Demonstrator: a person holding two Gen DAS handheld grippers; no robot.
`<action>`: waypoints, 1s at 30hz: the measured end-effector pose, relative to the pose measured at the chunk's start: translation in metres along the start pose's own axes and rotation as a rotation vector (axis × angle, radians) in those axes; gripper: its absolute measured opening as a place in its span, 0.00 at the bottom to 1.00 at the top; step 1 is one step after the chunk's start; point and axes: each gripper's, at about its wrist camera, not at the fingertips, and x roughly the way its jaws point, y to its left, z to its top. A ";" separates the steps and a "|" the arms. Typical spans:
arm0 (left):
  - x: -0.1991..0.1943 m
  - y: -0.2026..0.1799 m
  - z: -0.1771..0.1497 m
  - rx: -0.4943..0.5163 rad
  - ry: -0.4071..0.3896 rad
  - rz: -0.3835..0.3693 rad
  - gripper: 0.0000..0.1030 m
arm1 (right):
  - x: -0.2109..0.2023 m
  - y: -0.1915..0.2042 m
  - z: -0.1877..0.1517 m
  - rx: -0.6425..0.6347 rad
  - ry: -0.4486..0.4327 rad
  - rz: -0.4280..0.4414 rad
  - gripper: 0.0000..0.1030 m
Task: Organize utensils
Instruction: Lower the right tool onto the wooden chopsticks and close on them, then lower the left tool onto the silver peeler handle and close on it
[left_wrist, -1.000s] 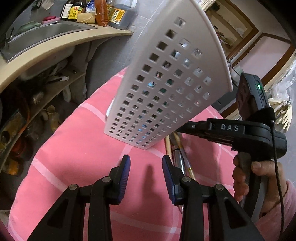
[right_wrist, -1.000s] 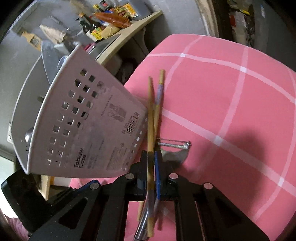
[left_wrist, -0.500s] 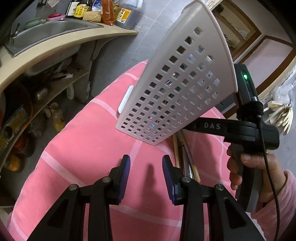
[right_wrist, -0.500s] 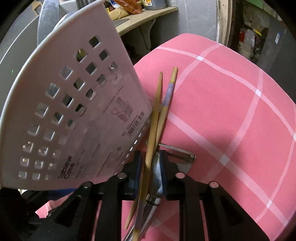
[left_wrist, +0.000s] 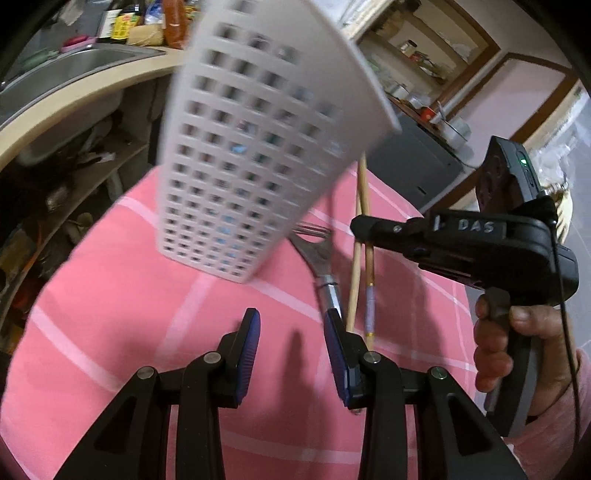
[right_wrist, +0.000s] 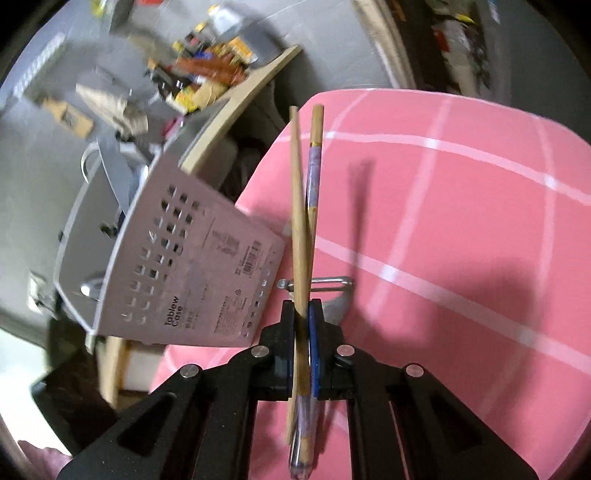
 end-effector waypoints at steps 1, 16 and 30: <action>0.003 -0.003 0.000 0.003 0.004 -0.004 0.33 | -0.008 -0.007 0.000 0.023 -0.008 0.010 0.06; 0.048 -0.042 0.006 -0.019 0.056 0.080 0.33 | -0.032 -0.092 -0.035 0.080 0.026 -0.059 0.06; 0.060 -0.060 0.007 0.020 0.112 0.232 0.18 | -0.002 -0.113 -0.031 0.164 0.090 -0.023 0.06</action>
